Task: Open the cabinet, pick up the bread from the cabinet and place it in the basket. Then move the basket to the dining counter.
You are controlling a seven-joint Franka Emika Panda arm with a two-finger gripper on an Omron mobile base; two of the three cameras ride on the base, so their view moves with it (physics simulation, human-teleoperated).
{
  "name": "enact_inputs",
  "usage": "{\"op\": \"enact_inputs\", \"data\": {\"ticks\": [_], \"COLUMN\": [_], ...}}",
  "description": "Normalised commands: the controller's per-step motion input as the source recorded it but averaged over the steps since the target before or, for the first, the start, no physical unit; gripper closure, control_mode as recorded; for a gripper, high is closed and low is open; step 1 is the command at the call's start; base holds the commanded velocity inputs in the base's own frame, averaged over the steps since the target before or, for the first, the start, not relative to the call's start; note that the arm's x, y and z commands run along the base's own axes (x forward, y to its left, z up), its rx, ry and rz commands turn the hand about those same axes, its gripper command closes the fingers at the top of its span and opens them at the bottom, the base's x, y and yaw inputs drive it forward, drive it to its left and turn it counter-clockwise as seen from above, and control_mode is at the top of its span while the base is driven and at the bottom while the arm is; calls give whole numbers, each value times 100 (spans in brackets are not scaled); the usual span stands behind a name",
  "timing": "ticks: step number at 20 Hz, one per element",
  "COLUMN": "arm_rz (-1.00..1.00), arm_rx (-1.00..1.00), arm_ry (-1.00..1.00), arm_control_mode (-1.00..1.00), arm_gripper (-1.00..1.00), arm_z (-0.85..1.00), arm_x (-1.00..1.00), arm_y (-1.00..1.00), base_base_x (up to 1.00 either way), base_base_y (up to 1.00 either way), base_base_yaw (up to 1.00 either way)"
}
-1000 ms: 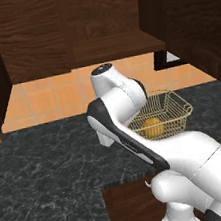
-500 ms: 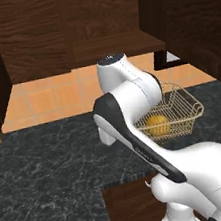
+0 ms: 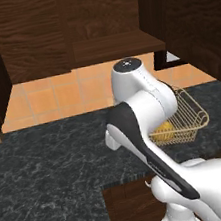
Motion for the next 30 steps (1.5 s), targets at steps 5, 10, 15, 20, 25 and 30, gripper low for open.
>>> {"op": "enact_inputs", "data": {"ticks": [5, 10, 15, 20, 25, 30], "arm_rz": [0, 0, 0, 0, 0, 0], "arm_rx": [0, 0, 0, 0, 0, 0], "arm_ry": [0, 0, 0, 0, 0, 0], "arm_control_mode": [100, 100, 100, 100, 100, 100], "arm_gripper": [100, 100, 100, 100, 100, 100], "arm_z": [0, 0, 0, 0, 0, 0], "arm_x": [-8, 0, 0, 0, 0, 0], "arm_y": [0, 0, 0, 0, 0, 0], "base_base_x": [-38, -94, -84, -25, 3, 4], "base_base_y": [0, -3, -28, -88, -100, -100], "base_base_yaw": [0, -3, -12, -42, -53, -65]}}
